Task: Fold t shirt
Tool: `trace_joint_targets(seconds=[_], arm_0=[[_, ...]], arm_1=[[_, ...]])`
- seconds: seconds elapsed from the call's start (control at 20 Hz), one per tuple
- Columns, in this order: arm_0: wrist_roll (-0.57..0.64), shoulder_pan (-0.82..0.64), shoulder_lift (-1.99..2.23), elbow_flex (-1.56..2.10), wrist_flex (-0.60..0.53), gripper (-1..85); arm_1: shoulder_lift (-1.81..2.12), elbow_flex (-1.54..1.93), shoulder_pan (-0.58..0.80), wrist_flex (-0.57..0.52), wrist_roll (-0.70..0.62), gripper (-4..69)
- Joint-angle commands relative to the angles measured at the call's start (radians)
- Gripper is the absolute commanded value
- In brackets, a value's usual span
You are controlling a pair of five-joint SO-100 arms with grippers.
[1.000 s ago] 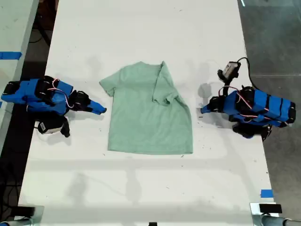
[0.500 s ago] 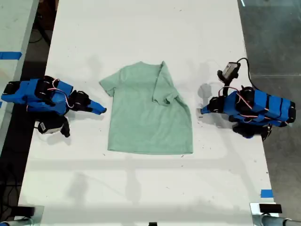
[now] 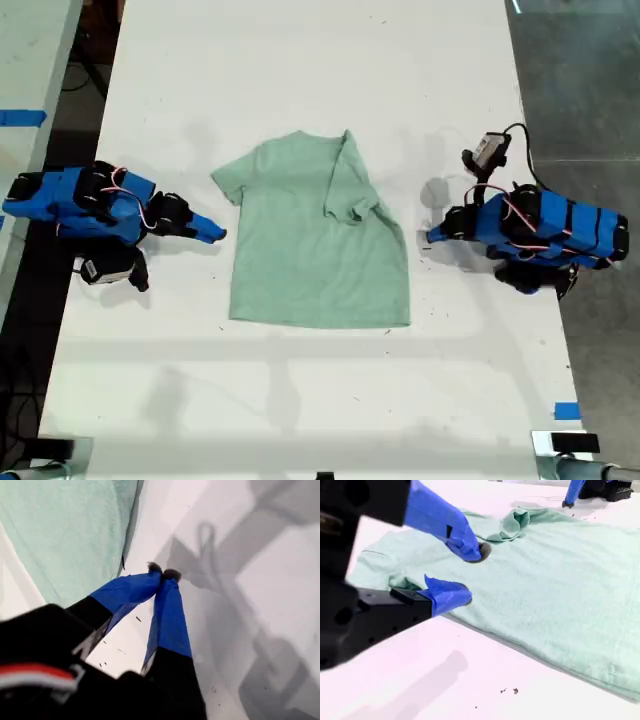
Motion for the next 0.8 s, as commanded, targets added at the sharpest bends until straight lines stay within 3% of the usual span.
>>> trace_joint_targets(seconds=[0.0, 0.75], arm_0=[[-0.015, 0.011, 0.009, 0.014, 0.003, 10.4], [-0.015, 0.011, 0.009, 0.014, 0.003, 10.4]], arm_1=[[0.009, 0.031, -0.006, 0.002, 0.008, 0.6], [0.009, 0.031, -0.015, 0.002, 0.005, 0.5]])
